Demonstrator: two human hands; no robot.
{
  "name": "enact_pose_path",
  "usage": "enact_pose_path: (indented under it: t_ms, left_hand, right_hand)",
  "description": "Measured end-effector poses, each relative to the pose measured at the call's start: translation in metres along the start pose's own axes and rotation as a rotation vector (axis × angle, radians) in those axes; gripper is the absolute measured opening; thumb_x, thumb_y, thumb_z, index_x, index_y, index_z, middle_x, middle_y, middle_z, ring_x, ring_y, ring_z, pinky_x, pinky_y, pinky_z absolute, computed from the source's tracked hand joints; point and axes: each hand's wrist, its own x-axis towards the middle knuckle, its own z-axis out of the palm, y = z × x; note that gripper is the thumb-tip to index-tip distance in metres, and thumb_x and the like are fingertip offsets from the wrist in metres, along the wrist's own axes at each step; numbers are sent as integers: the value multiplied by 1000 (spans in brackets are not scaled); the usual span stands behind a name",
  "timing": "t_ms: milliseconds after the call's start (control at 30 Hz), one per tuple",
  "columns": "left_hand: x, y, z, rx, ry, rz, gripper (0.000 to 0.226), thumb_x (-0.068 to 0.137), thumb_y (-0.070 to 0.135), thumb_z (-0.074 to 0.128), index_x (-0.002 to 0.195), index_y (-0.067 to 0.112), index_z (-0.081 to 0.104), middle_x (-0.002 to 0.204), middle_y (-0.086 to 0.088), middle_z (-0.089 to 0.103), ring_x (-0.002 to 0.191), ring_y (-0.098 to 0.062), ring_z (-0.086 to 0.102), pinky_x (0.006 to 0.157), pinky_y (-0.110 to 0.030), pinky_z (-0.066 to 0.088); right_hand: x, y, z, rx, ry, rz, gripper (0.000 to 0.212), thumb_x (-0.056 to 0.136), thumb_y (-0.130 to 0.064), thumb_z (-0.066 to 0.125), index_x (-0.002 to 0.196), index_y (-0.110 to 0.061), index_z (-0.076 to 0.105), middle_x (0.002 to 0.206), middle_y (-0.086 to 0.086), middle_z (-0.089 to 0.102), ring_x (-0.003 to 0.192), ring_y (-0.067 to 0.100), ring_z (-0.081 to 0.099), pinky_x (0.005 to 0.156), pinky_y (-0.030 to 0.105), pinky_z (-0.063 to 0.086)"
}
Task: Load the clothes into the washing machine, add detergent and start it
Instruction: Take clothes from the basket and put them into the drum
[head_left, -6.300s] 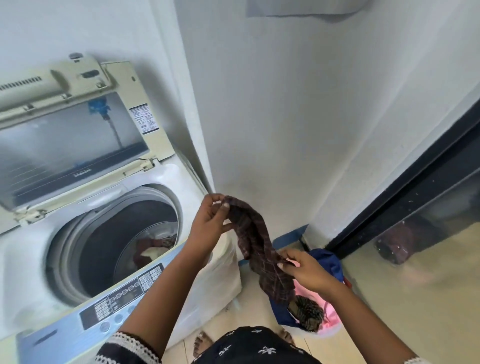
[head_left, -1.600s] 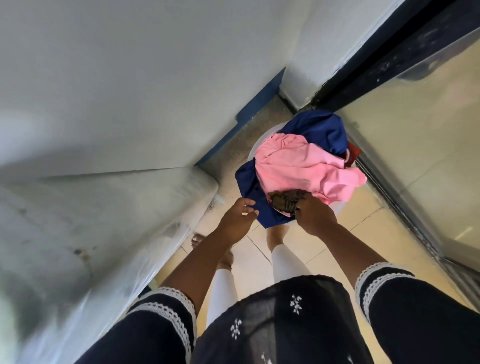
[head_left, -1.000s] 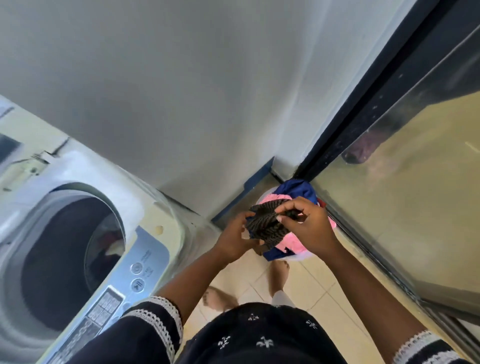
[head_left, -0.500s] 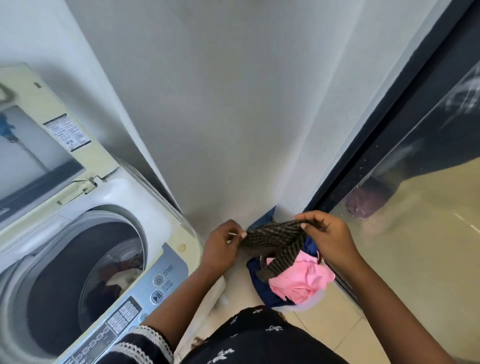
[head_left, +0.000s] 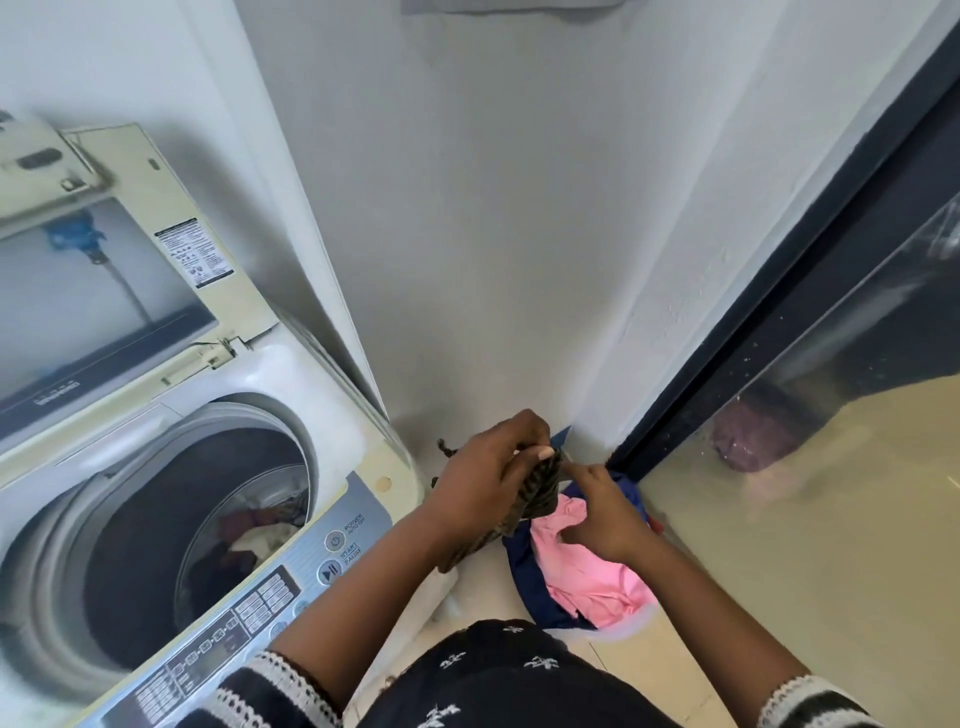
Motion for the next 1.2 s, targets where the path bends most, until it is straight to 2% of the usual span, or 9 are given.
enact_pose_path:
  t_ms: [67,167,233,400,500,733,933,1033,1200]
  left_hand:
    - [-1,6,-12,-95,-41,14,8,100,25,48,99,18,52,85,9,60,81,-12,59,72,-35,51]
    - [-6,6,-28,-206,11,-3,9,100,23,50,97,15,51,85,-1,59,80,-18,58,74,-36,49]
    - [-11,-5,-37,-232,132,-86,6,100,21,50,95,17,50,82,-4,58,76,-18,56,71,-37,49]
    - [-35,-46,-41,-36,192,-344,6,98,19,54,103,18,50,100,2,58,95,-15,58,83,-27,51]
    - [-51,-57,-29,-1,22,-387,41,89,25,69,123,18,46,115,2,50,104,-12,53,88,-14,43]
    - [-58,-54,-7,-210,-151,-500,115,63,36,90,150,34,14,149,5,23,136,-15,28,115,-37,32]
    - [-53,-46,-2,-499,136,-515,53,80,6,73,113,39,49,118,-2,61,99,-11,63,75,-16,54]
    - [-52,-42,-18,-664,303,-516,47,92,-1,55,105,44,55,91,14,71,80,-1,68,65,-19,55]
    - [-58,-52,-46,-827,409,-464,36,92,4,59,110,34,62,111,3,70,108,-21,65,85,-35,56]
  right_hand:
    - [9,-3,9,3,-53,-5,95,62,-18,88,144,-20,39,129,9,42,122,25,40,103,36,41]
    - [25,-3,22,-12,-78,-87,52,68,-18,82,115,-12,61,117,15,60,118,37,49,97,49,46]
    - [22,-11,19,12,-101,-76,23,82,-15,71,103,-7,66,113,18,66,113,38,56,95,48,47]
    - [4,-22,-18,287,-187,68,15,91,-14,64,103,-14,72,104,4,74,103,22,68,98,40,51]
    - [-10,-48,-46,497,-149,-1,16,94,-10,60,104,-14,72,105,10,74,104,27,69,100,44,48]
    - [-46,-126,-87,836,-194,-264,30,90,0,57,98,-20,78,101,9,74,96,17,67,85,26,54]
    - [-57,-134,-91,1030,-177,-357,49,64,-30,86,109,-13,76,111,11,73,106,21,66,90,27,54]
    - [-50,-117,-87,953,-49,-232,27,85,-21,73,110,-10,72,116,11,71,113,29,64,96,35,53]
    - [-35,-108,-55,818,30,109,37,84,-31,72,119,-37,60,130,2,58,119,24,57,91,45,53]
